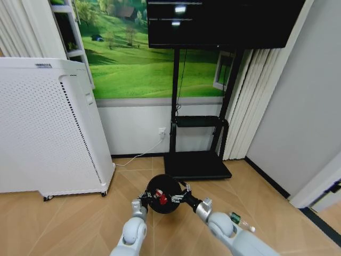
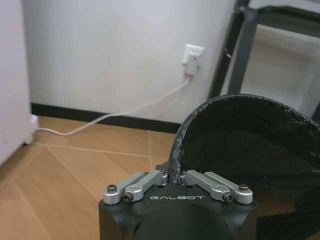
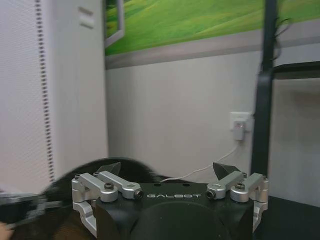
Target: Pick up the trash bin and place the garbage on the floor into it.
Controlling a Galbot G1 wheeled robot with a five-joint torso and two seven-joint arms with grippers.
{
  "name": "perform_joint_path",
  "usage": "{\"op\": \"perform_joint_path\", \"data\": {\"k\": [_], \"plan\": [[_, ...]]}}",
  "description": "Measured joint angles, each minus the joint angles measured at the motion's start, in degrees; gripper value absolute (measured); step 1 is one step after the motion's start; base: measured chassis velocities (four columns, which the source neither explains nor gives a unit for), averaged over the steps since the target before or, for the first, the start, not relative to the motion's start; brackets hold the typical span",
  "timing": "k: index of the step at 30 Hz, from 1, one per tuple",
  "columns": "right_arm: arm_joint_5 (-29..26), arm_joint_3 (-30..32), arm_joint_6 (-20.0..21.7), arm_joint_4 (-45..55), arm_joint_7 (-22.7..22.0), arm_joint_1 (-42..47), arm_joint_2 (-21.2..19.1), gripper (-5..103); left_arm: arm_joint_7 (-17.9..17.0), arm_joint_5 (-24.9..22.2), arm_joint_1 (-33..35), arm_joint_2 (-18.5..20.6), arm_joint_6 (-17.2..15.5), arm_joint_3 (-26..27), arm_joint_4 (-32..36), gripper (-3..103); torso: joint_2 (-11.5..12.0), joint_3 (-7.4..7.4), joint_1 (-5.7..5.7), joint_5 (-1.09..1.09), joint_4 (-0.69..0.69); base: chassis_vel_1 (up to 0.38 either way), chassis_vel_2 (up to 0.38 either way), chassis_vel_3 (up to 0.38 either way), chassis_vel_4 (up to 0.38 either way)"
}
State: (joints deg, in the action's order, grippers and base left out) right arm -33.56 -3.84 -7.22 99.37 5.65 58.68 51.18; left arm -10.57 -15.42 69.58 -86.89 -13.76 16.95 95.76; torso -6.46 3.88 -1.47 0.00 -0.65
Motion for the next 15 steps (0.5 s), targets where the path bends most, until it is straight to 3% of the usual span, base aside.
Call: {"op": "perform_joint_path", "data": {"k": [5, 8, 15], "plan": [[-2.41, 7.67, 0.89, -2.68, -1.27, 0.51, 1.11, 100, 0.0, -1.92, 4.24, 3.23, 0.0, 4.22, 6.35, 4, 0.0, 0.0, 0.0, 0.0, 0.01, 0.0, 0.0, 0.0, 0.0], [-3.53, 11.94, 3.51, -6.52, -6.77, 0.68, 1.76, 100, 0.0, -3.4, 8.83, 7.55, 0.23, 8.35, 11.99, 4, 0.0, -0.01, 0.0, -0.01, 0.0, 0.0, 0.0, 0.0, 0.0], [-4.59, 17.25, 6.8, -13.05, -12.05, 0.55, 4.78, 100, -0.01, -5.55, 12.96, 9.67, 0.24, 14.51, 17.32, 4, 0.0, 0.0, 0.0, 0.0, 0.01, 0.0, 0.0, 0.0, 0.0]]}}
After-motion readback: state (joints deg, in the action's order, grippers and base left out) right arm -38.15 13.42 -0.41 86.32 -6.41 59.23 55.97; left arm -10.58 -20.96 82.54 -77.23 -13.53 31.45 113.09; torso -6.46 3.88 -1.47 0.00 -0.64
